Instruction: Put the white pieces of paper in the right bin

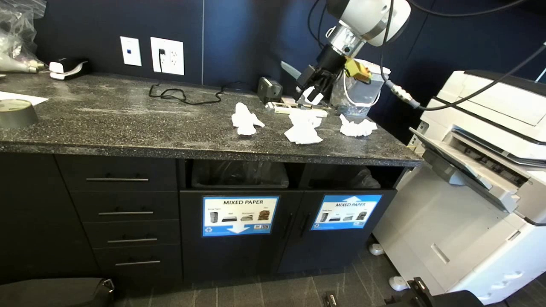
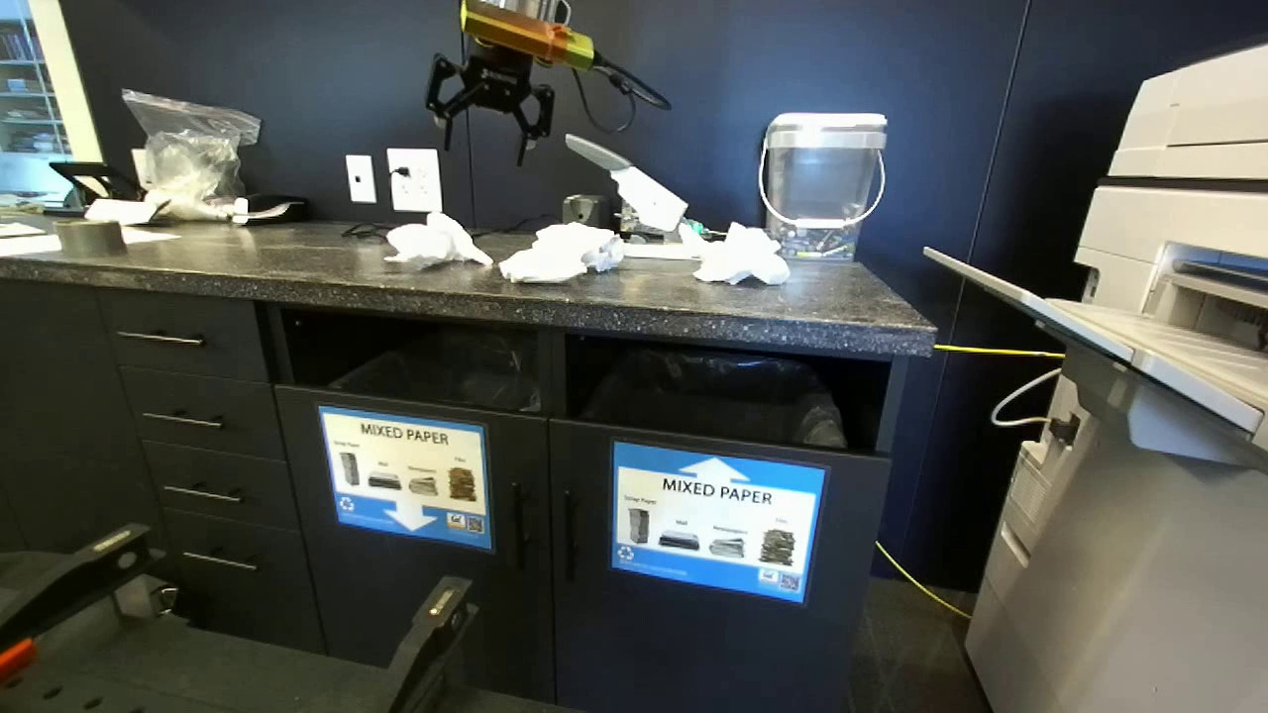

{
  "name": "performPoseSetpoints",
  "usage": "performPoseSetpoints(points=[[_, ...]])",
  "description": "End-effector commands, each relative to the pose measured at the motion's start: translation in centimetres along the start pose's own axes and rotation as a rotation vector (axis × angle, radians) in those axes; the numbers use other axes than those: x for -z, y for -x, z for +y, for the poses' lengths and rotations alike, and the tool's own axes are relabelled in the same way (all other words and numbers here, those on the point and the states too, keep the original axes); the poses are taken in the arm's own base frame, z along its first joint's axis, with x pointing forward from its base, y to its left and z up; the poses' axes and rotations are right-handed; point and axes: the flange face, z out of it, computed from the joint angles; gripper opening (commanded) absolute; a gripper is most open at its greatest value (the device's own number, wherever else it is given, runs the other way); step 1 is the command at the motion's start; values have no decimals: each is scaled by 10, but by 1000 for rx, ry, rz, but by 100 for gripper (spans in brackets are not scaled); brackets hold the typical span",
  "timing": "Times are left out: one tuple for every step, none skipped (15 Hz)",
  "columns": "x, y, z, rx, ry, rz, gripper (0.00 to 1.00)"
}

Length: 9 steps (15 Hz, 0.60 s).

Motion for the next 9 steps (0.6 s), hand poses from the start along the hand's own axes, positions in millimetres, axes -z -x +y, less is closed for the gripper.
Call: performPoseSetpoints(points=[[-7, -35, -24, 66, -23, -11, 100], [-9, -41, -29, 78, -24, -15, 100], [-15, -48, -38, 92, -22, -20, 100], [-20, -56, -47, 100, -11, -29, 100], [-23, -62, -54, 109, -6, -39, 100], [-30, -68, -65, 106, 29, -55, 100], [-37, -75, -74, 107, 43, -72, 100], [-41, -81, -81, 103, 50, -89, 100], [-47, -87, -91, 98, 58, -100, 100]])
